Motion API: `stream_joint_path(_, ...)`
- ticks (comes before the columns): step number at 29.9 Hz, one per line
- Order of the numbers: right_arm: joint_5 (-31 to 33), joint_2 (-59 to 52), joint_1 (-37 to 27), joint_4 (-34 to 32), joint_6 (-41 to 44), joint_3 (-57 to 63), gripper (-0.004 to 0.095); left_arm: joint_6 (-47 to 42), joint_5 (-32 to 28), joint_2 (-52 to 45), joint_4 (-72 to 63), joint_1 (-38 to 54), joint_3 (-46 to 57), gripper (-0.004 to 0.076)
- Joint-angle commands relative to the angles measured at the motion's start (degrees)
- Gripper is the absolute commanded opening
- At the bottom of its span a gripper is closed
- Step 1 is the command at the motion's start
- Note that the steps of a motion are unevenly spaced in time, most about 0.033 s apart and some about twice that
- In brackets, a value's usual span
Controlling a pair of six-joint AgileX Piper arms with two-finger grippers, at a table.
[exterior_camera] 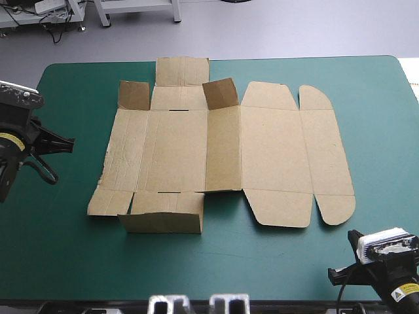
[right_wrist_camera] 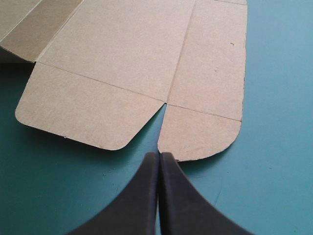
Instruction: Fold the box
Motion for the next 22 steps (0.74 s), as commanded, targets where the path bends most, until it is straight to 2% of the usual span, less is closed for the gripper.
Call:
stream_joint_path(1,-4.03,0.85,0.07,0.70,-0.55,-1.42,-0.0025,-2.31,-1.53,2.54,4.07,2.95,-2.06,-0.0009)
stream_joint_path(4,-4.18,0.85,0.07,-0.55,-0.55,-1.42,-0.0024,-1.33,-1.40,5.44,-2.65,8.80,-2.06,0.0011)
stream_joint_path(8,-4.40,0.85,0.07,-1.90,-0.55,-1.42,-0.0025,6.39,-0.58,9.77,-18.08,19.24,-2.06,0.0014)
stream_joint_path(12,-4.40,0.85,0.07,-1.90,-0.55,-1.42,-0.0025,16.29,3.05,15.27,-37.61,29.98,-2.06,0.0013)
stream_joint_path(15,-4.40,0.85,0.07,-1.90,-0.55,-1.42,-0.0025,20.03,6.95,20.75,-52.41,36.41,-2.06,0.0013)
stream_joint_path(18,-4.40,0.85,0.07,-1.90,-0.55,-1.42,-0.0024,24.10,11.32,25.27,-62.08,39.07,-2.06,0.0013)
stream_joint_path(22,-4.40,0.85,0.07,-1.90,-0.55,-1.42,-0.0025,29.57,15.43,29.78,-66.53,39.47,-2.06,0.0013)
